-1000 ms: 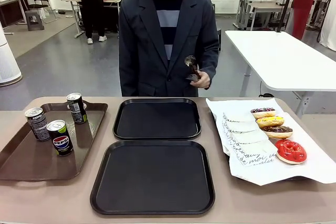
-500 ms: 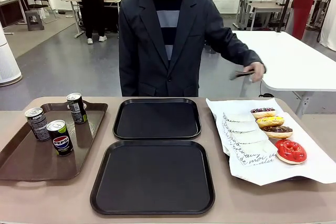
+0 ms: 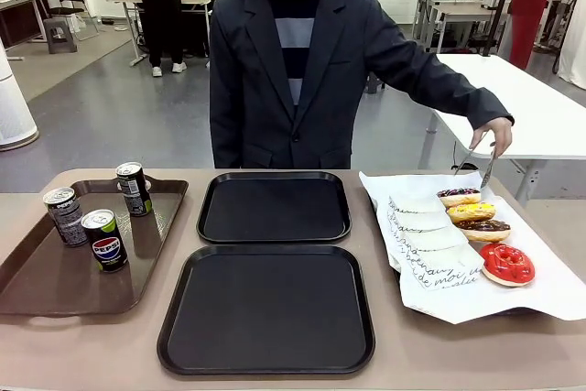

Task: Set up donuts and drinks on trays.
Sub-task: Pick up one Pepsi coke and place it on the Flat Tray.

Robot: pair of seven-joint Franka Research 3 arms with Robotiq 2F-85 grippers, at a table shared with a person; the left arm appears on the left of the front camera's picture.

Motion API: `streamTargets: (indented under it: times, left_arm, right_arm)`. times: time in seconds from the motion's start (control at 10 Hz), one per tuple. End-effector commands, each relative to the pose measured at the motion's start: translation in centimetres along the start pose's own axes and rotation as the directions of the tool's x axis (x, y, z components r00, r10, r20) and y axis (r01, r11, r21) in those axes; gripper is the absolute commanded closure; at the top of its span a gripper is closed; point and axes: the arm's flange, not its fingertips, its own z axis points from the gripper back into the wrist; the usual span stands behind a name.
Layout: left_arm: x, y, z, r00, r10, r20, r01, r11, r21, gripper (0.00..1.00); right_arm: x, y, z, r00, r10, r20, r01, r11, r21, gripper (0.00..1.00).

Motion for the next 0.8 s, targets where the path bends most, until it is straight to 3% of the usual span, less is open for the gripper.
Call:
streamTargets:
  times: [0.0, 0.7]
  left_arm:
    - [0.13, -0.26, 0.09, 1.000, 0.019, 0.008, -0.019, 1.000, -0.010, 0.00]
    - [-0.01, -0.02, 0.00, 1.000, 0.000, 0.000, 0.000, 1.000, 0.000, 0.00]
  right_arm:
    - [0.04, -0.19, 0.16, 1.000, 0.021, 0.005, -0.021, 1.000, 0.018, 0.00]
    - [0.04, -0.19, 0.16, 1.000, 0.021, 0.005, -0.021, 1.000, 0.018, 0.00]
